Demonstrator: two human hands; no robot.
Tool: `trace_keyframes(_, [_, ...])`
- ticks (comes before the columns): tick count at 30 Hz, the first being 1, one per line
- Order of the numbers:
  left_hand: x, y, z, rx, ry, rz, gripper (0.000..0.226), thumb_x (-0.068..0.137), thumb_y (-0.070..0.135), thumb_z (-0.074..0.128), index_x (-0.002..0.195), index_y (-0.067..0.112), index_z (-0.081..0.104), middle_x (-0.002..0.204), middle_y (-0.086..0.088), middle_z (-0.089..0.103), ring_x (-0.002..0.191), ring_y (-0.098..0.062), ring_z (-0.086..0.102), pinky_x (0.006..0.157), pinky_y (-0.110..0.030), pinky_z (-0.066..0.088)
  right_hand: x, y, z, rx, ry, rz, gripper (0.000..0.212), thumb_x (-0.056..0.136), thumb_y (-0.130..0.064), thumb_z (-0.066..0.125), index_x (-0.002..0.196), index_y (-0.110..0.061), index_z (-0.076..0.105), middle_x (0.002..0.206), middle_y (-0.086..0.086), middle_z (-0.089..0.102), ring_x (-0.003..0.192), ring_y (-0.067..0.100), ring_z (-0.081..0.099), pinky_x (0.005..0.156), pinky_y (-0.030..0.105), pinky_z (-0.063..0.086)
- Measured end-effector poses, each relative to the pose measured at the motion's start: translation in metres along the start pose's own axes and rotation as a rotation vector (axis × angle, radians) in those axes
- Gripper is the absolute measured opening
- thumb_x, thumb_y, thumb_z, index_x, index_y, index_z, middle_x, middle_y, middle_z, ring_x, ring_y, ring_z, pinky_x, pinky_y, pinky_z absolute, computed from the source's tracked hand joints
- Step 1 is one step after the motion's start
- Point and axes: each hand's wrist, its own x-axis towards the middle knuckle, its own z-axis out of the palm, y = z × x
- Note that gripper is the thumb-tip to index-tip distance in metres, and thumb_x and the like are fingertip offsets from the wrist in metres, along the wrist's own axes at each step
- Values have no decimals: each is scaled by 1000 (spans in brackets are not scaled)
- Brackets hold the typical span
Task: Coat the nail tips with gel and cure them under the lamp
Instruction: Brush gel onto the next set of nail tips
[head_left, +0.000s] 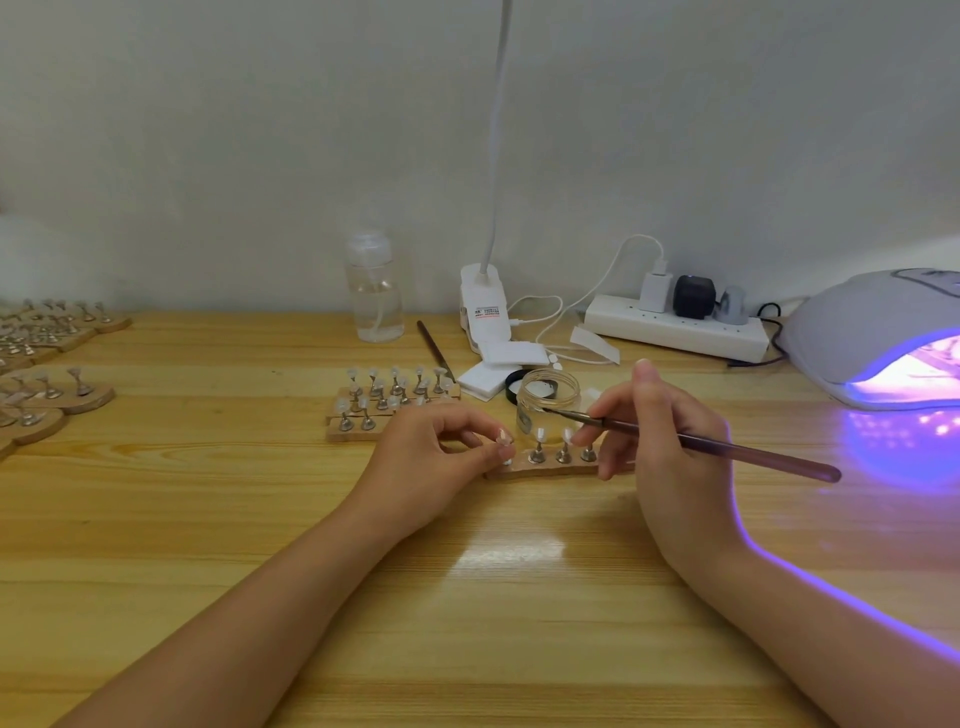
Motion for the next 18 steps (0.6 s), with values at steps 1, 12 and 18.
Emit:
trace_keyframes(1, [0,0,0,12,-3,-3,14,72,6,74,68,18,69,68,4,66,59,6,57,58,-5,42,0,0,0,-3,-4,1,42,84,-42,38,64,-12,60,58,8,65,38,11,49,41,18,42])
trace_keyframes(12, [2,1,0,85,-61,-40,9,73,10,74,74,17,68,49,28,55,52,8,47,51,-4,37,0,1,0,-28,-22,-12,41,86,-40,38,65,-14,61,57,4,65,39,11,49,42,18,43])
trace_keyframes(18, [2,-2,2,145,-74,-20,24,67,24,78,83,32,63,76,16,62,69,3,53,63,-4,42,0,2,-1,-11,-10,-4,41,85,-41,38,65,-13,61,58,5,65,38,11,49,42,18,42])
